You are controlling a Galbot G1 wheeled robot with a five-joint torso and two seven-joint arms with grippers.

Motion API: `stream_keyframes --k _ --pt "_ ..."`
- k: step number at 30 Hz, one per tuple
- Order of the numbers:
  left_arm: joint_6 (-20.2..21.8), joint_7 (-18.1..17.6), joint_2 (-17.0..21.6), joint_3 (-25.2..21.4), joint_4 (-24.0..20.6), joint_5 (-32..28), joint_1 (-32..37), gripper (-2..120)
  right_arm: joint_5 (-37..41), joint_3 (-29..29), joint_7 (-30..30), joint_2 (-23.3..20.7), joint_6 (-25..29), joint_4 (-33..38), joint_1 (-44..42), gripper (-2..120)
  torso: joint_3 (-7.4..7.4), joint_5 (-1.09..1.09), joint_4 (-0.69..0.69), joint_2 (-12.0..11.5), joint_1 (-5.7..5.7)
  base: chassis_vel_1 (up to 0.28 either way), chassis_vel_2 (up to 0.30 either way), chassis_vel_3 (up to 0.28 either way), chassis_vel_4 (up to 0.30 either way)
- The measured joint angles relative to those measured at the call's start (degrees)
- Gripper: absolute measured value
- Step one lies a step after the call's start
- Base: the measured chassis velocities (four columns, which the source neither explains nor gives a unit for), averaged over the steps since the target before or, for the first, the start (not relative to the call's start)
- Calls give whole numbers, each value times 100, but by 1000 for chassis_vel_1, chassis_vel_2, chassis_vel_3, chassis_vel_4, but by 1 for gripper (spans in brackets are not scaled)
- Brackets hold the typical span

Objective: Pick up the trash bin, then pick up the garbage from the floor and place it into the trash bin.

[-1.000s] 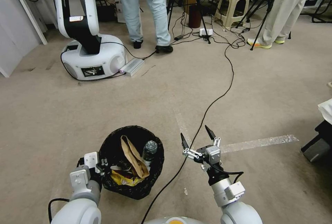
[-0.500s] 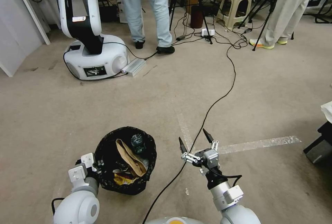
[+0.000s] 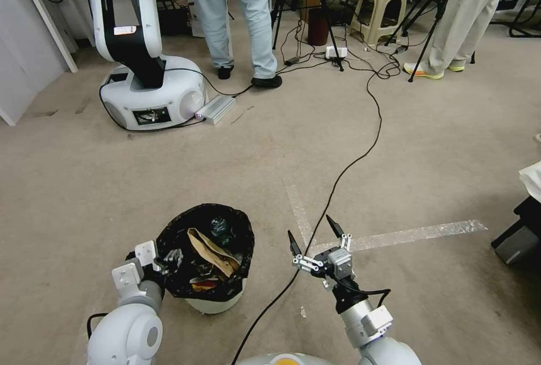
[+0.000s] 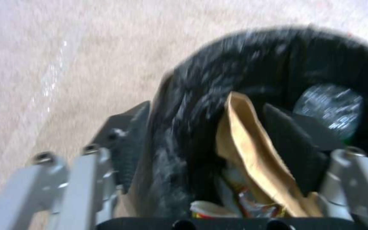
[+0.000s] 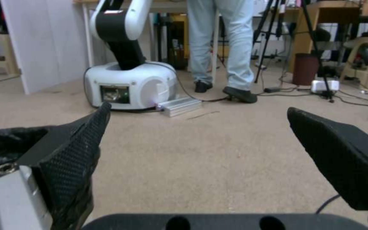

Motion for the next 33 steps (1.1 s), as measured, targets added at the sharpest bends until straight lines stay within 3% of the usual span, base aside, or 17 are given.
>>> stream_keyframes --k 8,11,13,15,17,19,21,25,33 --pt "-129 45 35 7 -283 190 78 97 101 -38 149 56 -64 42 111 100 0 0 1 0 0 0 0 0 0" --pt "-199 91 36 23 -348 298 134 99 124 -47 156 68 -64 48 127 100 0 0 0 0 0 0 0 0 0" --pt "-698 334 24 112 -619 900 509 100 150 -70 292 130 -73 112 158 100 -1 1 0 0 0 0 0 0 0" --pt "-903 412 11 144 -689 1104 659 100 149 -70 354 146 -94 140 163 100 -1 1 1 0 0 0 0 0 0" --pt "-1753 829 -108 268 -805 2031 1215 100 49 -37 585 238 -147 203 184 100 -1 0 2 0 0 0 0 0 0" --pt "-1931 899 -138 281 -781 2191 1285 100 17 -27 627 254 -144 197 186 100 -1 1 2 0 0 0 0 0 0" --pt "-2535 973 -204 315 -517 2616 1427 100 -52 -19 738 286 -141 142 164 100 -1 -1 1 0 0 0 0 0 0" --pt "-2732 968 -222 325 -418 2712 1457 100 -71 -18 760 292 -140 129 156 100 -1 0 1 0 0 0 0 0 0" --pt "-2732 947 -222 326 -405 2700 1448 100 -73 -18 760 292 -141 124 154 100 -1 0 0 0 0 0 0 0 0"
